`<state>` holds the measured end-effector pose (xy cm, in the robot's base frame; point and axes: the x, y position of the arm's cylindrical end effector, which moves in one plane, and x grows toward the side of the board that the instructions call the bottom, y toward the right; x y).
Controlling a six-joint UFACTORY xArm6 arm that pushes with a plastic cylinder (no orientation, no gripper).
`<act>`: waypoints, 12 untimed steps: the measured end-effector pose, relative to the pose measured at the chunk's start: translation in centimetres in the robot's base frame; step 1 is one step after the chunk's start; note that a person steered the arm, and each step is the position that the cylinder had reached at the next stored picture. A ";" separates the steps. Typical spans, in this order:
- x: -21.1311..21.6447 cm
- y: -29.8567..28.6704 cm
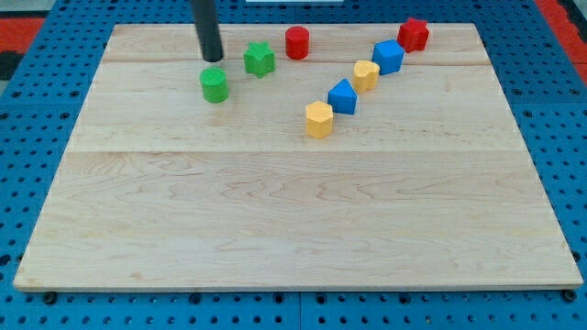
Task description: Slide the green circle to the center of the board
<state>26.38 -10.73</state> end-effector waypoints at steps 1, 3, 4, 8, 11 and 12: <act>1.9 0.3; 7.9 -1.1; 8.5 -3.2; 12.4 -1.4; 16.7 -5.3; 17.4 -3.2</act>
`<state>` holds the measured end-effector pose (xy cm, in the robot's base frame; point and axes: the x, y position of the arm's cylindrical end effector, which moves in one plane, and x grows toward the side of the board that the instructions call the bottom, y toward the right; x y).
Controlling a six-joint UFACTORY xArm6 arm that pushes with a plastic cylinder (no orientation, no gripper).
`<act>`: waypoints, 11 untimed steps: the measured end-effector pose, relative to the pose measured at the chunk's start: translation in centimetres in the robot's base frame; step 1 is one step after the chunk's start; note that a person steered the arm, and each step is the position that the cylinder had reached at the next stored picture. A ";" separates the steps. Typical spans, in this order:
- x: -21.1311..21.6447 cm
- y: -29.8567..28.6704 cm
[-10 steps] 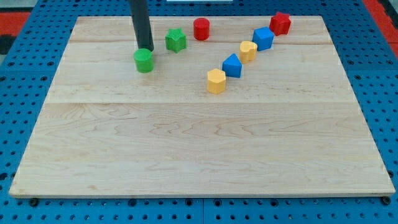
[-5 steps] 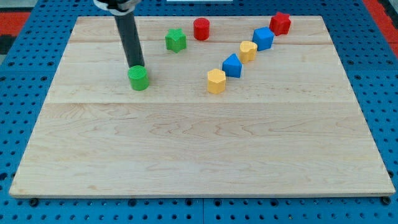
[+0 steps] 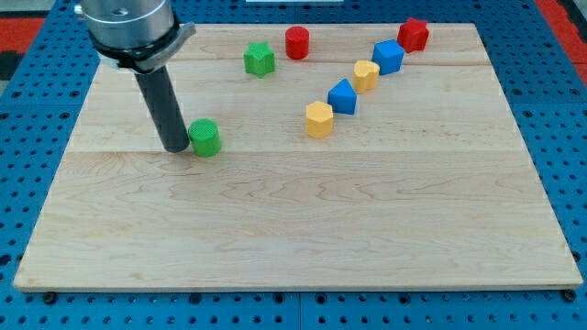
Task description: Slide the green circle to the center of the board
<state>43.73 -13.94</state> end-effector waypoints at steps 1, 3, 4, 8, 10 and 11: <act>0.0 2.0; -1.4 -1.1; -1.9 -0.5; -0.8 1.9; -1.6 3.3; -1.6 4.7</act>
